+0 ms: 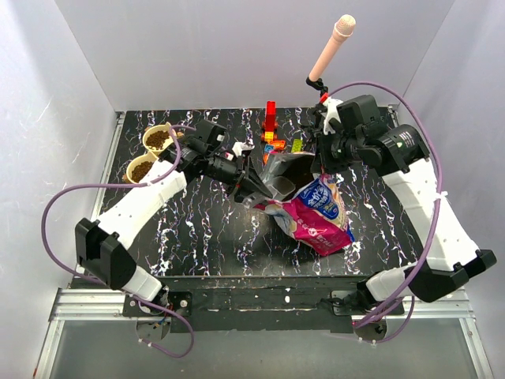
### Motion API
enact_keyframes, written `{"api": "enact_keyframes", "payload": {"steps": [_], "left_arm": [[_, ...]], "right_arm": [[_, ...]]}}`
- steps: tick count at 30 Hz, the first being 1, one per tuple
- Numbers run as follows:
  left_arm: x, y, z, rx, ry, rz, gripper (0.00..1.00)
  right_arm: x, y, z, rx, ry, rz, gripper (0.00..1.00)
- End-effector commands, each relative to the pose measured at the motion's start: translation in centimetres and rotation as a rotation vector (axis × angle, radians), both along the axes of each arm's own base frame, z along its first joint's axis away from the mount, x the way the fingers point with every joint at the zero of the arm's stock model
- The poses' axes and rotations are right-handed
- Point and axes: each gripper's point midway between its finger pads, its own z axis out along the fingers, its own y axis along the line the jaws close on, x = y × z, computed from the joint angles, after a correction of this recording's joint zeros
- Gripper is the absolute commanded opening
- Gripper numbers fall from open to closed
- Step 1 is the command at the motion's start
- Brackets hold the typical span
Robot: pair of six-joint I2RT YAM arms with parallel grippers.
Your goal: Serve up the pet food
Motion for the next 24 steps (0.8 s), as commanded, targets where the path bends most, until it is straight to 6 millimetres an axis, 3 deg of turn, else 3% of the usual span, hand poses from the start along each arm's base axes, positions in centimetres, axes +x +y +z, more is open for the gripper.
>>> {"api": "enact_keyframes", "payload": {"steps": [1,8,16,18,22,24], "left_arm": [[0.9,-0.4,-1.5,0.078,0.123,0.082,0.00],[1.1,-0.8,-2.8,0.154,0.373,0.139,0.00],[2.3,-2.0,-6.4,0.355,0.460,0.288,0.00],[2.5,-2.2,-8.4,0.419,0.452,0.326,0.00],[2.7,-2.2,-14.5,0.511,0.489,0.405,0.00],[5.3,-3.2,-16.4,0.427,0.361,0.481,0.00]], "right_arm": [[-2.5,3.1,9.0,0.252,-0.302,0.214,0.01],[-4.7,4.6,8.7,0.291,-0.280,0.324,0.01],[-4.4,4.8,8.7,0.329,-0.275,0.249,0.01],[-4.1,4.7,8.8,0.330,-0.276,0.228,0.01],[-4.0,4.5,9.1,0.337,-0.269,0.195,0.01],[-4.2,4.8,9.0,0.346,-0.252,0.207,0.01]]}}
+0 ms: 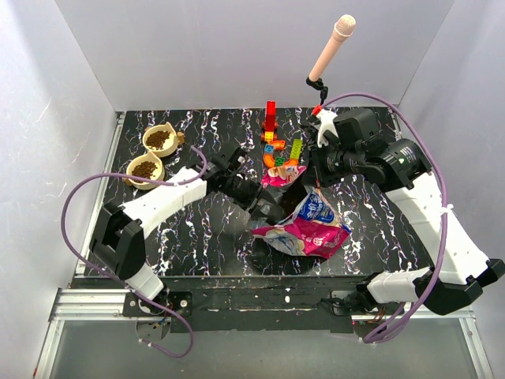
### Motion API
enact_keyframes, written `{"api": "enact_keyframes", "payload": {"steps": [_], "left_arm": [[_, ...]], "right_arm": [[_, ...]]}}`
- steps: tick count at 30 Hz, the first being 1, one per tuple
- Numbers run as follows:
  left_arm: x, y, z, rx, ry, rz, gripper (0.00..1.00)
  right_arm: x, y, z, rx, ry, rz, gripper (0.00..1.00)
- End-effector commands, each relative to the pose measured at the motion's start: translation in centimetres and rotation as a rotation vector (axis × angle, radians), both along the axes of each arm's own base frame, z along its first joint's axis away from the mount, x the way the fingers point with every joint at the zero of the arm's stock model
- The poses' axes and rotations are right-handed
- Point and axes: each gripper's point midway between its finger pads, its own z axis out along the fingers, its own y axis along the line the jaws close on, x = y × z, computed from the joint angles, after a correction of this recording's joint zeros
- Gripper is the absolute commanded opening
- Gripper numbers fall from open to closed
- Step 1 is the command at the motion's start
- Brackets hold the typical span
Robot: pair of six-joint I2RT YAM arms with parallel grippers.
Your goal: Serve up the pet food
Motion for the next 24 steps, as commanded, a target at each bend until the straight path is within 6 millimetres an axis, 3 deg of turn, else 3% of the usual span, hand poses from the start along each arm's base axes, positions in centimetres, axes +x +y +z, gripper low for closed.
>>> {"api": "enact_keyframes", "payload": {"steps": [1,4,6,9,12,14,19,24], "left_arm": [[5.3,-0.8,-8.6,0.101,-0.193,0.208,0.00],[7.3,-1.0,-14.1,0.127,-0.424,0.140,0.00],[7.0,-1.4,-17.1,0.128,-0.457,0.065,0.00],[7.7,-3.2,-16.8,-0.032,-0.627,0.016,0.00],[7.9,-3.9,-13.9,-0.158,-0.811,-0.030,0.00],[7.3,-4.6,-10.8,-0.280,-0.949,-0.089,0.00],[4.8,-4.7,-3.2,-0.515,-1.098,-0.167,0.00],[3.0,-4.0,0.2,-0.575,-1.118,-0.216,0.00]], "right_arm": [[-0.3,2.4,8.7,0.288,-0.216,0.056,0.01],[-0.8,2.7,8.1,0.306,-0.176,0.057,0.01],[-1.1,2.8,7.9,0.311,-0.154,0.062,0.01],[-1.6,2.3,7.6,0.298,-0.136,0.057,0.01],[-1.7,1.4,6.9,0.278,-0.144,0.022,0.01],[-1.7,1.1,6.5,0.272,-0.145,0.005,0.01],[-1.6,0.3,5.8,0.255,-0.151,-0.038,0.01],[-0.2,-1.2,5.7,0.203,-0.195,-0.133,0.01]]}}
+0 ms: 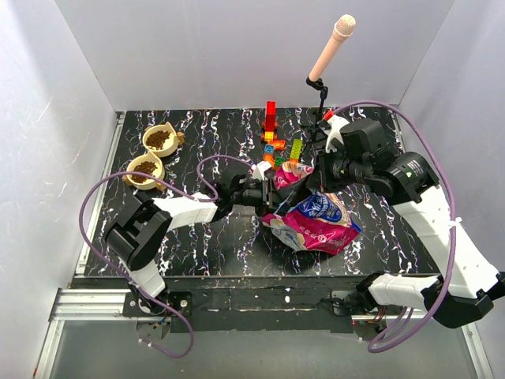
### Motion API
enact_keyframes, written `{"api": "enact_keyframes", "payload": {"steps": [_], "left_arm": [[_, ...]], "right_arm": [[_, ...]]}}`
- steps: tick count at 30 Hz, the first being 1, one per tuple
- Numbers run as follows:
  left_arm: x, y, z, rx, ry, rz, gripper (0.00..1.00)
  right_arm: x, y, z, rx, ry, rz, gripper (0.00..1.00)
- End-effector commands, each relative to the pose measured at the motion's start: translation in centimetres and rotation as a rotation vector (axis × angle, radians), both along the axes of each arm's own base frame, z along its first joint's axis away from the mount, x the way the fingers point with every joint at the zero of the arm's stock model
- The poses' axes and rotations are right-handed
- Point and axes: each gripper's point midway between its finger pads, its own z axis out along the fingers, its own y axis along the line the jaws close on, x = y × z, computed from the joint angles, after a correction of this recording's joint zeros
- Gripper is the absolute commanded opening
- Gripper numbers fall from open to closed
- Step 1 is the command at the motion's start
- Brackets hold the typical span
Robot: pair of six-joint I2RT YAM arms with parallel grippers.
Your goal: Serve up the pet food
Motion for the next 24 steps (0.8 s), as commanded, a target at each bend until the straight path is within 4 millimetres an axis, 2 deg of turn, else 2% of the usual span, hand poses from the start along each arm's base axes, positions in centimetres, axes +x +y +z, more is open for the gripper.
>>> {"api": "enact_keyframes", "payload": {"steps": [1,4,7,14,18,22,24], "left_arm": [[-0.2,0.7,7.3,-0.161,-0.291,-0.031,0.00],[-1.3,1.7,8.3,-0.164,-0.311,-0.035,0.00],[-2.2,2.7,8.5,-0.125,-0.322,-0.039,0.00],[-4.3,4.7,9.6,-0.058,-0.344,-0.056,0.00],[-3.8,4.5,10.0,-0.066,-0.342,-0.018,0.00],[-4.2,3.8,11.3,-0.081,-0.365,-0.028,0.00],[-4.5,4.2,11.8,-0.063,-0.370,-0.014,0.00]], "right_arm": [[0.7,-0.5,6.6,0.149,-0.217,-0.059,0.01],[1.8,-1.7,6.7,0.110,-0.241,-0.139,0.01],[2.5,-2.6,6.8,0.084,-0.257,-0.200,0.01],[3.5,-4.3,7.3,0.044,-0.283,-0.295,0.01],[3.9,-4.4,7.3,0.028,-0.284,-0.305,0.01],[4.1,-4.2,7.5,0.026,-0.277,-0.306,0.01],[4.2,-4.2,7.5,0.018,-0.276,-0.304,0.01]]}}
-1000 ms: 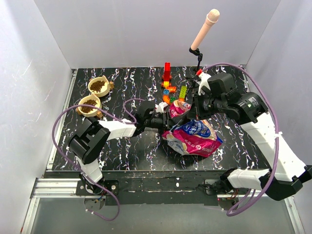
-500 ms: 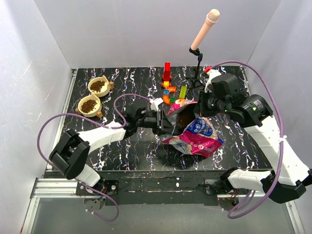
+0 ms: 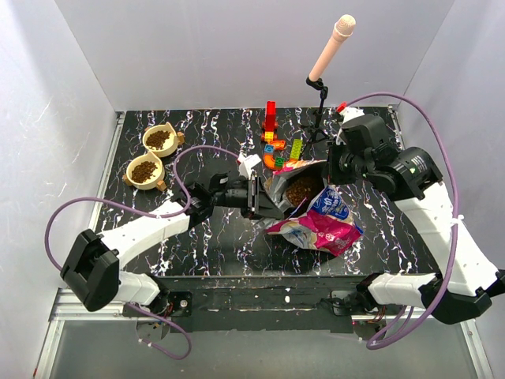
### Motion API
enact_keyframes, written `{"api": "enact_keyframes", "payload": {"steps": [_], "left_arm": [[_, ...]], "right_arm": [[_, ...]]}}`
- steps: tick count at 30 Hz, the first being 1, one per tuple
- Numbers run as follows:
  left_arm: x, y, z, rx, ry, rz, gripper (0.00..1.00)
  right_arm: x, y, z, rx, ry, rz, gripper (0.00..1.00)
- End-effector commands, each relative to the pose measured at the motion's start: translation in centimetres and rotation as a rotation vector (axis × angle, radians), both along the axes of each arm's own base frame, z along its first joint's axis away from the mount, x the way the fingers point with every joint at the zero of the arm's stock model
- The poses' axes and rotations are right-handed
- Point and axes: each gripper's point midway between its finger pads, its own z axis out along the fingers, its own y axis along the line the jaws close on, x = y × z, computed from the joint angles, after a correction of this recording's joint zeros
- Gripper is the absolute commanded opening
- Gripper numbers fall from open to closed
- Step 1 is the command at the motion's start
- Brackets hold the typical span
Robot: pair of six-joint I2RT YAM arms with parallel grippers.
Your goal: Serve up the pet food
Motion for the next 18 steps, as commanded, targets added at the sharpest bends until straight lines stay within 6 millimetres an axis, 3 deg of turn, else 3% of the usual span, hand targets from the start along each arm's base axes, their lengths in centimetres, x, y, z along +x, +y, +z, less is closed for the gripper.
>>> {"api": "enact_keyframes", "payload": {"steps": [1,3,6,8,11,13,14,16,18], "left_arm": [[-0.1,0.4,4.8,-0.062,-0.148,0.025,0.00],[0.1,0.7,5.4,-0.067,-0.171,0.052,0.00],[1.2,-0.6,3.9,-0.051,-0.131,0.038,0.00],[0.8,-1.1,3.0,-0.029,-0.071,-0.011,0.00],[-0.1,0.6,3.6,-0.010,-0.066,0.055,0.00],[0.9,0.3,3.3,0.003,-0.059,0.061,0.00],[1.4,-0.2,2.2,0.039,-0.025,0.049,0.00],[0.4,-0.6,1.9,0.063,0.035,0.007,0.00],[-0.4,0.8,2.7,0.058,0.038,0.059,0.00]], "right_arm": [[1.3,-0.1,7.0,0.129,-0.212,-0.038,0.01],[1.3,0.0,7.1,0.130,-0.214,-0.033,0.01],[1.4,0.1,7.4,0.138,-0.218,-0.031,0.01],[1.3,0.1,7.6,0.139,-0.218,-0.028,0.01],[1.1,-0.1,7.9,0.138,-0.219,-0.025,0.01],[0.9,-0.1,7.7,0.139,-0.221,-0.023,0.01],[1.0,-0.2,7.6,0.139,-0.223,-0.024,0.01],[1.0,0.0,7.4,0.140,-0.221,-0.022,0.01],[1.0,0.1,7.5,0.142,-0.214,-0.020,0.01]]}}
